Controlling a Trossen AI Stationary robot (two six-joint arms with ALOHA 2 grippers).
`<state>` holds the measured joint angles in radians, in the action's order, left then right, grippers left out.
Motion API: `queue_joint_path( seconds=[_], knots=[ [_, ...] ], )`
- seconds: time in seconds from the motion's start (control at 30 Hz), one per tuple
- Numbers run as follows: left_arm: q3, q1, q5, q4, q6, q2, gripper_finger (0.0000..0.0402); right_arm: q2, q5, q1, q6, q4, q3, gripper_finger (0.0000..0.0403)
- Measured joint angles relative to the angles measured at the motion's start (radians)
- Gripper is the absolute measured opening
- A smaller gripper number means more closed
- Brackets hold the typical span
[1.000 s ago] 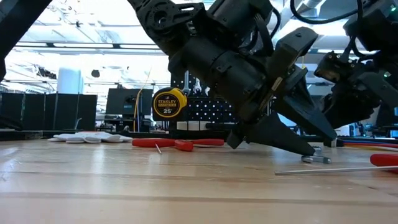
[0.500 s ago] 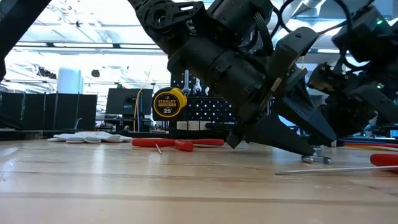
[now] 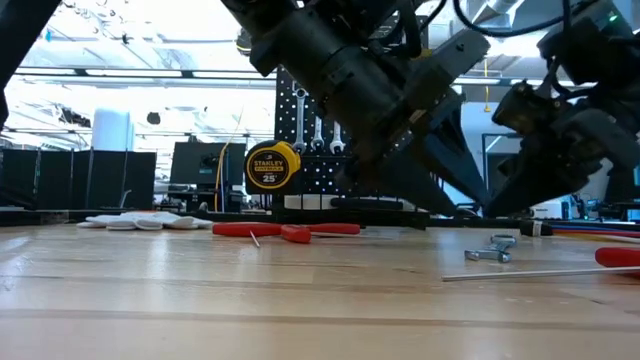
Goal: Hang tools onto peg board
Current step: Hang the silver wrench on the peg board
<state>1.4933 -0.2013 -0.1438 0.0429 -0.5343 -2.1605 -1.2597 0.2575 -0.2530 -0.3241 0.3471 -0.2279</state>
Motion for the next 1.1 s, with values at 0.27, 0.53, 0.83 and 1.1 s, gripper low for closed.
queue_joint_path(
  seconds=[0.27, 0.53, 0.83, 1.1],
  knots=[
    [0.0, 0.0, -0.023, 0.015, 0.0, 0.0, 0.0173, -0.08, -0.031, 0.002, -0.032, -0.006, -0.002, 0.0009],
    [-0.008, 0.0, -0.058, -0.012, 0.024, 0.0, 0.0173, -0.137, -0.074, 0.039, -0.037, -0.016, -0.034, 0.0009],
    [-0.113, 0.024, 0.04, -0.21, -0.138, -0.001, 0.0203, -0.152, -0.081, 0.038, -0.034, -0.024, -0.043, 0.0009],
    [-0.128, 0.026, 0.094, -0.227, -0.34, -0.014, 0.0252, -0.153, -0.085, 0.038, -0.033, -0.02, -0.042, 0.0009]
  ],
)
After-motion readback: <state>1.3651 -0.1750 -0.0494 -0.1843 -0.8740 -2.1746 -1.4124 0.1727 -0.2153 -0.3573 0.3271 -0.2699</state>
